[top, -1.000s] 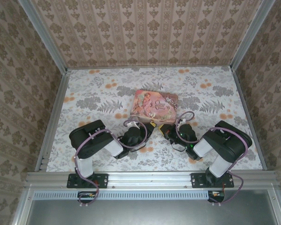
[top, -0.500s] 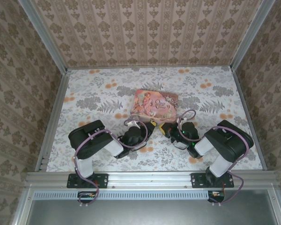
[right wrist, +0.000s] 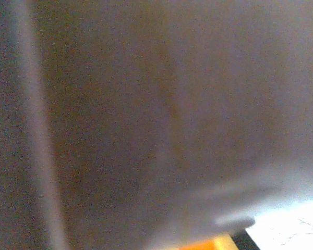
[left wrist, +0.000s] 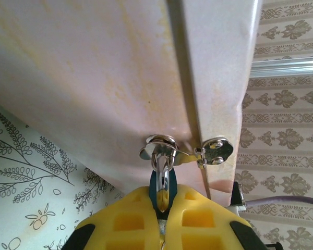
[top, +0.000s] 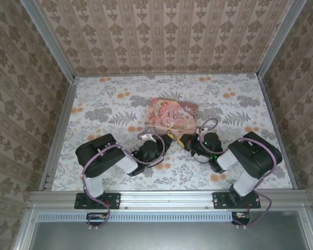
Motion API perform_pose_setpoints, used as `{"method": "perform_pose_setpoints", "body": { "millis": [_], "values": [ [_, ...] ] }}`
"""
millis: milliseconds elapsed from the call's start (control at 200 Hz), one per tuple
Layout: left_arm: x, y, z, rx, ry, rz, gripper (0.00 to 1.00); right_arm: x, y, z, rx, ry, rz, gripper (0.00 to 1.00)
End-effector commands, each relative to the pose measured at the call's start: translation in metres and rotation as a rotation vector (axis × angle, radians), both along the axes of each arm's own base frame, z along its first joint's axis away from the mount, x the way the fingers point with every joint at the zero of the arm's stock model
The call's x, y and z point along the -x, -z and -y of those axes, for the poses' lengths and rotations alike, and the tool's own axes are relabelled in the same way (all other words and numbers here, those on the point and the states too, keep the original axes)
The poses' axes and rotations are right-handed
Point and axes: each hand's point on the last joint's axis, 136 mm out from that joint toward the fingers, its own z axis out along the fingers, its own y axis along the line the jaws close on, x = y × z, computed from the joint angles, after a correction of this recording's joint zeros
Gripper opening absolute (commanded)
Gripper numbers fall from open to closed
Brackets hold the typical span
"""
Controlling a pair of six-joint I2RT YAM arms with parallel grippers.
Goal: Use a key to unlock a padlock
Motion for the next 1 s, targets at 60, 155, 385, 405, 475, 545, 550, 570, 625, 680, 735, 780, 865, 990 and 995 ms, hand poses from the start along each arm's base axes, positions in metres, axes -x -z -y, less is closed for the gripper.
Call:
{"method": "perform_pose_setpoints", "body": {
  "millis": [60,155,385,405,475,545,550,570,625,680,735,780,865,990,995],
  "values": [
    [0.049,-0.054,0.057,0.176,0.245,0.061,0.00,-0.010,-0.034,-0.004,-0.071,0.093,0.099,0.00],
    [0.050,-0.057,0.060,0.190,0.235,0.060,0.00,-0.011,-0.034,0.003,-0.066,0.140,0.099,0.00],
    [0.057,-0.067,0.068,0.218,0.265,0.061,0.00,-0.017,-0.037,0.013,-0.056,0.140,0.123,0.00],
    [0.057,-0.066,0.068,0.215,0.268,0.061,0.00,-0.018,-0.036,0.014,-0.054,0.138,0.119,0.00],
    [0.059,-0.063,0.067,0.209,0.272,0.055,0.00,-0.020,-0.034,0.019,-0.051,0.135,0.116,0.00],
    [0.060,-0.059,0.066,0.199,0.274,0.051,0.00,-0.022,-0.034,0.020,-0.051,0.129,0.115,0.00],
    [0.060,-0.059,0.066,0.198,0.275,0.051,0.00,-0.022,-0.034,0.020,-0.052,0.128,0.116,0.00],
    [0.060,-0.058,0.066,0.198,0.275,0.050,0.00,-0.022,-0.034,0.019,-0.052,0.124,0.117,0.00],
    [0.060,-0.054,0.065,0.189,0.276,0.046,0.00,-0.023,-0.034,0.018,-0.052,0.118,0.117,0.00],
    [0.061,-0.052,0.064,0.184,0.279,0.044,0.00,-0.023,-0.033,0.017,-0.053,0.108,0.114,0.00],
    [0.062,-0.050,0.064,0.177,0.282,0.044,0.00,-0.024,-0.031,0.016,-0.054,0.099,0.104,0.00],
    [0.062,-0.050,0.063,0.174,0.283,0.046,0.00,-0.025,-0.029,0.017,-0.055,0.099,0.097,0.00],
    [0.062,-0.045,0.062,0.163,0.286,0.042,0.00,-0.024,-0.024,0.017,-0.060,0.090,0.076,0.00],
    [0.064,-0.039,0.061,0.147,0.295,0.039,0.00,-0.026,-0.025,0.017,-0.078,0.082,0.059,0.00],
    [0.064,-0.039,0.061,0.146,0.295,0.038,0.00,-0.025,-0.025,0.016,-0.079,0.080,0.058,0.00]
  ]
}}
